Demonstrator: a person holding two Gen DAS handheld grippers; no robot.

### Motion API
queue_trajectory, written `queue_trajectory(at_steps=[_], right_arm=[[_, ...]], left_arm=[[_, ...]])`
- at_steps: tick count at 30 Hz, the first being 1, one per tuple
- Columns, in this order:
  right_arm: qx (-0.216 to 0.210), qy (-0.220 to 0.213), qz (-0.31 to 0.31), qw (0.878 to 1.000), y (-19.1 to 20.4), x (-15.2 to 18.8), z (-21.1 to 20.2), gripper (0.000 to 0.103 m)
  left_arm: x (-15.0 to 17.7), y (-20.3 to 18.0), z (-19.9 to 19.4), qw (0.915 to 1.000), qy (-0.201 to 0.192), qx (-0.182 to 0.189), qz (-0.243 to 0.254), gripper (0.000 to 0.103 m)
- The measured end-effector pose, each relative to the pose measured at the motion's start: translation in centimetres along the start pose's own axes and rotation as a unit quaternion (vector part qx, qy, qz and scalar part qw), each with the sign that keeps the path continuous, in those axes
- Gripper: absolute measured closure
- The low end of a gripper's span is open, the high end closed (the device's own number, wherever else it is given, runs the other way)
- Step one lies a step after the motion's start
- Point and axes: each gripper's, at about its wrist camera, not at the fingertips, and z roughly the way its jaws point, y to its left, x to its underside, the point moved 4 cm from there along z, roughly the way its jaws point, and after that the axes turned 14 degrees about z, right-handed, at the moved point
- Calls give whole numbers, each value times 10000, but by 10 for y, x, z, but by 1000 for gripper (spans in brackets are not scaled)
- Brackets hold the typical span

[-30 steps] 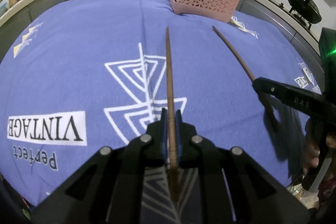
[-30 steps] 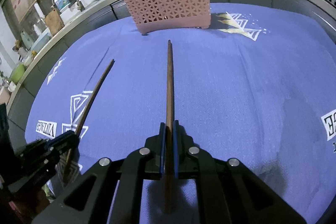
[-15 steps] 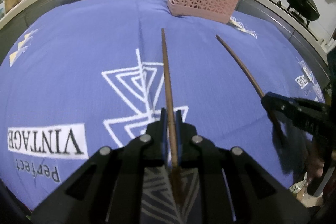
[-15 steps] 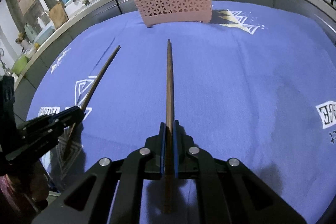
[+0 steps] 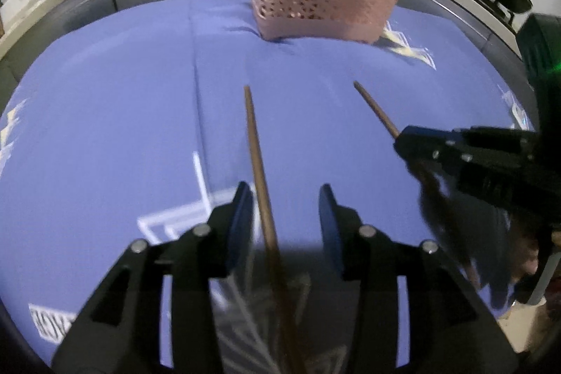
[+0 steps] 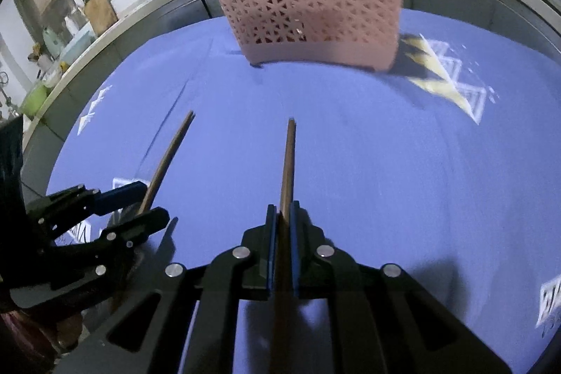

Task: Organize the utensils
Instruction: 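Lift both chopsticks up over the pink basket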

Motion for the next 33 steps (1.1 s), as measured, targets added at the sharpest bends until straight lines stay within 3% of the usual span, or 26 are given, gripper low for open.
queue_trajectory(at_steps=[1, 5, 10, 15, 20, 25, 28, 33], right_arm=[[-22, 33, -28, 10000, 2, -7, 4, 94], [-85, 80, -58, 9999, 5, -25, 15, 94], [-165, 107, -202, 9996, 10, -36, 23, 95], [-254, 117, -277, 9992, 16, -41, 19, 98], [-879, -1065, -438, 9895, 36, -53, -60, 98], [-1197, -2304, -623, 9637, 51, -51, -142, 98], [-1206, -2629, -656, 9550, 52, -45, -165, 98], [-1035, -2818, -757, 9509, 53, -37, -169, 98]], left_arm=[[-7, 6, 3, 10000, 23, 52, -76, 65], [-23, 20, 14, 9999, 71, 20, -113, 87], [-35, 29, 23, 9999, 109, 81, -104, 96], [-42, 29, 17, 9994, 78, 259, -210, 98], [-60, 30, -52, 9945, -901, 468, -260, 98], [-68, 15, -129, 9816, -1866, 419, 18, 98], [-66, 5, -153, 9757, -2153, 384, 136, 98], [-60, -2, -156, 9738, -2254, 164, 239, 98]])
